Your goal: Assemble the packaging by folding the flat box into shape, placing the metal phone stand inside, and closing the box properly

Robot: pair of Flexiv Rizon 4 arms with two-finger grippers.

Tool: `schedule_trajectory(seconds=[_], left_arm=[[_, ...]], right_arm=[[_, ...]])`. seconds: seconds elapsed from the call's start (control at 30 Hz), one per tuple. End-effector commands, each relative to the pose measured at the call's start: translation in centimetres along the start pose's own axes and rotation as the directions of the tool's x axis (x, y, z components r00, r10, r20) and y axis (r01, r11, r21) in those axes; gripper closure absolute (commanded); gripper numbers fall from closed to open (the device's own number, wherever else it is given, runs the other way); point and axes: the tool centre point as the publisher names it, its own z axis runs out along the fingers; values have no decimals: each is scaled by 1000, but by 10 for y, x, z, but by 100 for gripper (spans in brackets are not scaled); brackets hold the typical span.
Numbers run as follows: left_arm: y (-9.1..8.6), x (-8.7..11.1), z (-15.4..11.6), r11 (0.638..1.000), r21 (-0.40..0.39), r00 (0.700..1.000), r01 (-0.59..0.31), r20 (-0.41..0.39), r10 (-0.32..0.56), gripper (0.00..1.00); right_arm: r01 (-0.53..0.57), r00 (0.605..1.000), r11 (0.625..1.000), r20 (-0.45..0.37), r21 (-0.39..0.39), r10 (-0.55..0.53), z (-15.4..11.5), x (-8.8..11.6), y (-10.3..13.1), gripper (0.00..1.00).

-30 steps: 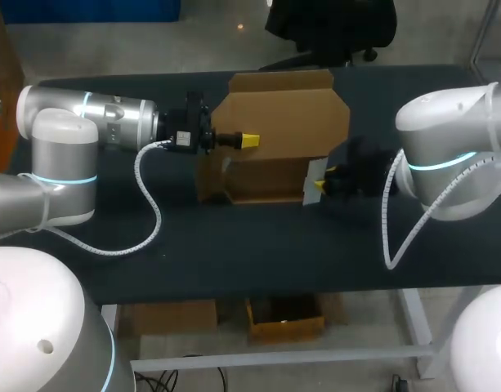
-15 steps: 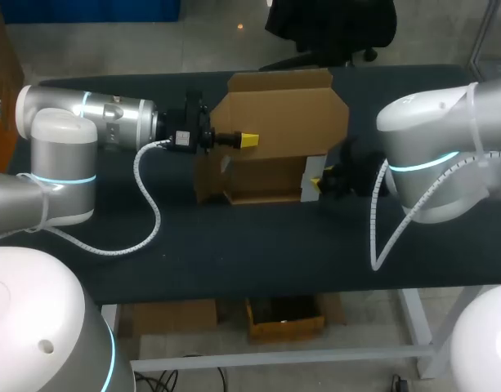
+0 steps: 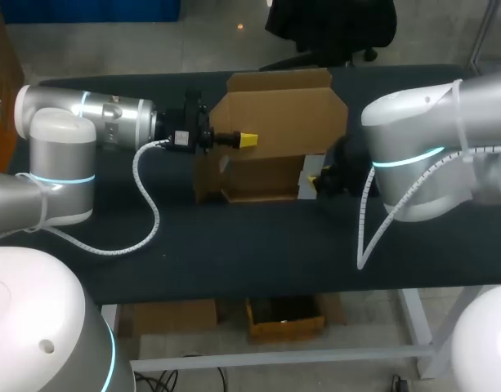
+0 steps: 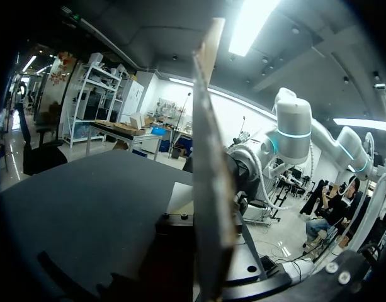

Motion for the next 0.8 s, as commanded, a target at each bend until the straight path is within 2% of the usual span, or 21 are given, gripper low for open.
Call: schedule_trajectory(seconds=[0.03, 0.43, 0.8], left_arm=[[4, -2, 7, 1000, 2, 1000, -1, -3, 1, 100], [4, -2, 7, 1000, 2, 1000, -1, -3, 1, 100], [4, -2, 7, 1000, 2, 1000, -1, -3, 1, 100]], right_arm=[[-17, 999, 1000, 42, -23, 18, 11, 10, 3, 64], [-105, 989, 991, 98, -84, 113, 12, 7, 0, 65], [-158, 971, 983, 166, -98, 173, 14, 5, -2, 65]])
